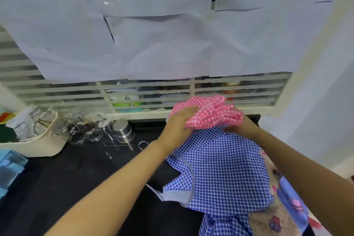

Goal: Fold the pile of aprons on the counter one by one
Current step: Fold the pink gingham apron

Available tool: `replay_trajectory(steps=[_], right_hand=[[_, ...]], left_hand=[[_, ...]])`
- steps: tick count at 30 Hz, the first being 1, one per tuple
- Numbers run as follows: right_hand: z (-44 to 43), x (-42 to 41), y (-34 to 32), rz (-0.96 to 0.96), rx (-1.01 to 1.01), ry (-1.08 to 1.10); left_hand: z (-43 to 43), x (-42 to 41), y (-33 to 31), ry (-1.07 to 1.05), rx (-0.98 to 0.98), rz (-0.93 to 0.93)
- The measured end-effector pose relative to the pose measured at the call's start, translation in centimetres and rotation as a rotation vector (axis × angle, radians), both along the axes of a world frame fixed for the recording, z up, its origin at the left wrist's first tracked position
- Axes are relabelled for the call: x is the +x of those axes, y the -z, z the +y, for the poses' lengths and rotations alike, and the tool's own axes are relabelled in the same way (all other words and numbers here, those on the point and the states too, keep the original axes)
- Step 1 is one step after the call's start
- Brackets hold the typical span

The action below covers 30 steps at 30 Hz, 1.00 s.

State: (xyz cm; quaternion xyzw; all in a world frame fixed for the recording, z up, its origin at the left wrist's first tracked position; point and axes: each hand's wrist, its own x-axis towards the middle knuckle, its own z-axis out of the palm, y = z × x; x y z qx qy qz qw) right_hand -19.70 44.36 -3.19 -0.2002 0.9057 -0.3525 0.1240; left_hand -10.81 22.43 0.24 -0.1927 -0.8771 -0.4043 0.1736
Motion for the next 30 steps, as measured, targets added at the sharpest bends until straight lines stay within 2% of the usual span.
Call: replay_trajectory(steps=[1, 2, 4, 7, 10, 11, 13, 16, 18, 21, 25, 28, 30], right_hand=[[0.0, 1.3, 0.9, 0.099, 0.063, -0.058], [0.4, 2.6, 2.4, 0.119, 0.090, -0.058], [1.8, 4.9, 6.4, 0.074, 0.111, -0.120], [4.0, 7.5, 10.8, 0.129, 0.337, -0.264], [3.8, 10.2, 10.9, 0.284, 0.281, -0.421], [3.4, 10.7, 11.1, 0.340, 0.234, -0.472], [2.5, 11.2, 11.9, 0.407, 0.295, -0.622], [1.7, 11.5, 13.3, 0.204, 0.454, -0.795], [2.1, 11.2, 13.5, 0.100, 0.498, -0.804], [2.5, 10.7, 13.6, 0.003, 0.542, -0.831], [2.3, 10.8, 13.7, -0.020, 0.586, -0.882], [2.0, 10.6, 13.4, -0.105, 0.551, -0.867], [2.0, 10.6, 13.2, -0.207, 0.449, -0.772]], left_hand=[[0.5, 0.6, 3.0, 0.070, -0.123, -0.007], [0.7, 1.3, 6.3, 0.132, -0.206, -0.023], [0.8, 3.1, 12.3, 0.258, -0.334, 0.000], [1.1, 6.5, 17.9, 0.357, -0.504, 0.101], [0.9, 8.9, 20.5, 0.384, -0.621, 0.154], [0.9, 9.2, 20.9, 0.390, -0.617, 0.158], [0.7, 9.6, 21.2, 0.423, -0.604, 0.127], [0.5, 10.1, 22.0, 0.410, -0.590, 0.082], [0.6, 11.0, 22.2, 0.379, -0.539, -0.003], [0.6, 13.1, 22.2, 0.269, -0.364, -0.087], [0.5, 14.6, 22.4, 0.144, -0.225, -0.186], [0.3, 14.3, 21.5, 0.103, -0.036, -0.376], [0.3, 13.8, 20.4, 0.101, 0.103, -0.551]])
